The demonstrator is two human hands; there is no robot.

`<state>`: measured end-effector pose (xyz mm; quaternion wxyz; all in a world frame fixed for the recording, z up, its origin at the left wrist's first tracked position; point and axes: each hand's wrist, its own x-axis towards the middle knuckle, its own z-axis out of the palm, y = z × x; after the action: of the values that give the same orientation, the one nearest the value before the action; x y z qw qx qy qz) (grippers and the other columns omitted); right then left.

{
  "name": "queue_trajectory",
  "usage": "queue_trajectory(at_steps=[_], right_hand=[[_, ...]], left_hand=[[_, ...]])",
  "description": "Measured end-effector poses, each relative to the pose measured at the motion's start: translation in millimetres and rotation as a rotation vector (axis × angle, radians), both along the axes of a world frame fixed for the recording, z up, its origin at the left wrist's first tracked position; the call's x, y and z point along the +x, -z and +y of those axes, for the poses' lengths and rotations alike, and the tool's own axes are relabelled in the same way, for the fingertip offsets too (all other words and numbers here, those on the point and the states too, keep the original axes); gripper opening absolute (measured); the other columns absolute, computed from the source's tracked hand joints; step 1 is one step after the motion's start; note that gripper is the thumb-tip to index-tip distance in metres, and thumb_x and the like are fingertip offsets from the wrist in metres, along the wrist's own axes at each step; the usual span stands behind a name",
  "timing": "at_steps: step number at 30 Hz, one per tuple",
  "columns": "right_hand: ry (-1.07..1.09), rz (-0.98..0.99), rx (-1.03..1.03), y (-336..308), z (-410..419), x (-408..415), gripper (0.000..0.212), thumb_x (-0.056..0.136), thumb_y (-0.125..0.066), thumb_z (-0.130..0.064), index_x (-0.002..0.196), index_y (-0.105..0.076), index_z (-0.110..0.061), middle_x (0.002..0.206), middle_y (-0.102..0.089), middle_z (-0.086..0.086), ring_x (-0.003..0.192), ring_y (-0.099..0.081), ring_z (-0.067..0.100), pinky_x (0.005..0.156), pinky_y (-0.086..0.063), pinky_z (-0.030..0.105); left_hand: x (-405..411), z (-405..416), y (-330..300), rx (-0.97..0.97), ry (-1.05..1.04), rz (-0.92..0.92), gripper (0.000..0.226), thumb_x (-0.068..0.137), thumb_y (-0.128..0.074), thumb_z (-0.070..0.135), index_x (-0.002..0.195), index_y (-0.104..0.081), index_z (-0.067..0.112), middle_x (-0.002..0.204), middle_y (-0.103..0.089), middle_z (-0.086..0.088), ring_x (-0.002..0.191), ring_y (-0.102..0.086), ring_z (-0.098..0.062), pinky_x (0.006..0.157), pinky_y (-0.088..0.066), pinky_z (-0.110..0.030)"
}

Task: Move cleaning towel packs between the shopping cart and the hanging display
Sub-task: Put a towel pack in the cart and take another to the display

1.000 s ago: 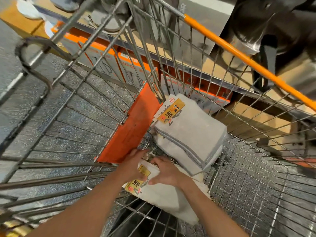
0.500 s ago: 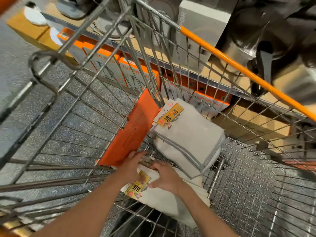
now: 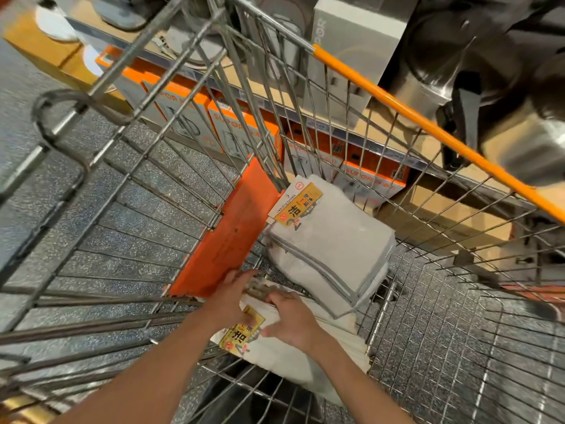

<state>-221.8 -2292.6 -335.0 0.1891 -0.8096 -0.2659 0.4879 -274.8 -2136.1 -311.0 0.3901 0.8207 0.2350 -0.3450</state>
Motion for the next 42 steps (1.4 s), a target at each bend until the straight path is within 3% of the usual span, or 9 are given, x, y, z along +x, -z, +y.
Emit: queue_trajectory(at_steps=[3,7,10,17,23,29,32,37,42], right_hand=[[0.001,0.042,-0.018,1.8,3.1,3.3,0.074,0.071,-0.076,-0.032,0.133,-0.04,-0.015,0.139,-0.046,0.008,0.126,-0.041,0.026,0.097,-0.037,0.029],[-0.055,0.086,-0.109,3.7,7.4,7.8,0.096,0.07,-0.076,-0.037,0.145,-0.021,-0.014,0.146,-0.037,0.012,0.134,-0.034,0.032,0.109,-0.03,0.04],[-0.049,0.117,-0.165,2.7,9.5,9.3,0.1,0.069,-0.078,-0.039,0.146,-0.02,-0.013,0.146,-0.038,0.011,0.134,-0.035,0.031,0.109,-0.029,0.045],[0.062,0.133,-0.108,-8.4,0.9,8.2,0.083,0.064,-0.079,-0.033,0.136,-0.04,-0.018,0.134,-0.033,0.006,0.127,-0.029,0.026,0.105,-0.032,0.039],[0.139,0.145,-0.046,-35.6,-14.6,9.5,0.078,0.069,-0.076,-0.035,0.137,-0.038,-0.024,0.135,-0.05,-0.007,0.12,-0.049,0.015,0.091,-0.04,0.025],[0.54,0.229,0.13,-92.8,-43.2,34.3,0.067,0.056,-0.081,-0.037,0.116,-0.053,-0.026,0.115,-0.062,-0.006,0.108,-0.058,0.01,0.094,-0.046,0.025],[0.709,0.232,0.224,-141.4,-56.3,57.2,0.051,0.064,-0.083,-0.015,0.105,-0.055,-0.024,0.092,-0.063,-0.003,0.082,-0.058,0.003,0.066,-0.041,0.004],[0.886,0.217,0.39,-228.4,-78.5,86.7,0.061,0.049,-0.079,-0.015,0.105,-0.056,-0.023,0.085,-0.067,0.0,0.054,-0.059,-0.006,0.051,-0.042,0.007],[1.018,0.19,0.563,-301.1,-104.5,103.4,0.062,0.053,-0.079,-0.019,0.112,-0.061,-0.02,0.097,-0.073,0.002,0.083,-0.07,0.015,0.072,-0.055,0.027]], left_hand=[[0.5,0.3,1.1,-0.006,0.0,-0.002,0.104,0.062,-0.085,0.013,0.145,-0.025,0.03,0.144,-0.023,0.0,0.133,-0.032,-0.021,0.108,-0.035,-0.036],[0.1,-0.3,1.1,-0.011,-0.016,-0.004,0.103,0.063,-0.084,0.011,0.145,-0.025,0.03,0.143,-0.024,0.0,0.132,-0.033,-0.02,0.108,-0.035,-0.037],[-1.9,-1.5,-1.4,-0.004,-0.009,-0.002,0.104,0.064,-0.084,0.013,0.146,-0.023,0.03,0.144,-0.022,0.0,0.133,-0.032,-0.021,0.109,-0.035,-0.038],[3.4,-2.2,-11.8,-0.012,0.006,0.015,0.104,0.064,-0.084,0.012,0.147,-0.022,0.028,0.143,-0.021,0.0,0.133,-0.031,-0.022,0.109,-0.034,-0.039],[7.9,-10.7,-32.5,-0.036,-0.014,0.002,0.106,0.066,-0.083,0.013,0.148,-0.017,0.03,0.146,-0.019,0.0,0.133,-0.03,-0.019,0.111,-0.031,-0.039],[45.8,-22.2,-83.8,-0.136,-0.179,-0.196,0.093,0.063,-0.086,0.027,0.137,-0.029,0.037,0.121,-0.044,0.014,0.118,-0.045,-0.009,0.088,-0.035,-0.018],[73.7,-29.8,-127.0,-0.071,-0.112,-0.275,0.085,0.06,-0.082,0.046,0.126,-0.028,0.052,0.109,-0.054,0.019,0.103,-0.055,-0.011,0.082,-0.042,-0.024],[106.6,-36.1,-201.7,-0.113,-0.052,-0.535,0.086,0.042,-0.073,0.062,0.12,-0.037,0.062,0.124,-0.056,0.018,0.112,-0.055,-0.006,0.097,-0.045,-0.031],[120.3,-54.6,-270.2,-0.172,-0.126,-0.814,0.078,0.054,-0.079,0.053,0.123,-0.042,0.061,0.122,-0.049,0.026,0.115,-0.052,-0.007,0.093,-0.049,-0.041]])
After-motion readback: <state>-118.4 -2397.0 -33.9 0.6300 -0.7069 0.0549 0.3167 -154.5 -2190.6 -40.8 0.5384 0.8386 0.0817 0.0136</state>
